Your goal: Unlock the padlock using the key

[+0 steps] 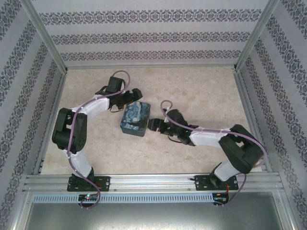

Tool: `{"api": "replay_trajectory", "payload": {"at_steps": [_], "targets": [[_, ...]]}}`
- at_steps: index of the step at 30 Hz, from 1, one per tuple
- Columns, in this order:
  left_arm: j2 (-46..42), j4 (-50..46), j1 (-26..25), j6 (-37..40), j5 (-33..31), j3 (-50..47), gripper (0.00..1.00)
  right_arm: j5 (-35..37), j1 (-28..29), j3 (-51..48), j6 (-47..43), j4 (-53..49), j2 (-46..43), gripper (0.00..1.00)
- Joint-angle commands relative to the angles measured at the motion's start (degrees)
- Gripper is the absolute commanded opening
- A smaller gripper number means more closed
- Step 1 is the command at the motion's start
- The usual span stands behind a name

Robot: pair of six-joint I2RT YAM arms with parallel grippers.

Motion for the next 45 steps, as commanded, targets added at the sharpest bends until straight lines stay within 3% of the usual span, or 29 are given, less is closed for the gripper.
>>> {"api": "replay_trajectory", "payload": {"at_steps": [1, 10, 18, 27, 30, 36, 45], "targets": [[2.09, -3.57, -3.53, 0.34, -1.16, 6.38, 1.0, 4.14, 4.67, 5.16, 1.22, 3.58, 5.67, 0.74], [3.91, -5.48, -5.44, 1.07, -2.44, 11.2, 1.0, 2.42, 8.45, 9.48, 2.44, 5.03, 11.0, 0.72], [1.19, -6.05, -3.99, 0.97, -3.87, 13.26, 1.0, 1.92, 8.3, 4.25, -0.24, -0.16, 0.38, 0.73], [-12.41, -8.84, -0.41, -1.42, -8.44, 5.92, 0.99, -3.76, -6.24, 2.96, -3.09, -9.56, -10.64, 0.76], [-16.82, -14.31, -0.04, -1.82, -11.95, 3.65, 1.0, -5.66, -10.44, 8.2, -6.39, -15.4, -9.13, 0.76], [-24.98, -18.91, 0.17, -4.86, -12.69, -5.18, 0.99, -10.62, -16.24, 17.47, -6.75, -17.34, -1.1, 0.75], [-30.87, -12.24, 0.19, -9.37, -11.91, -20.17, 0.99, -12.68, -17.43, 28.09, -5.74, -18.96, 9.99, 0.73]]}}
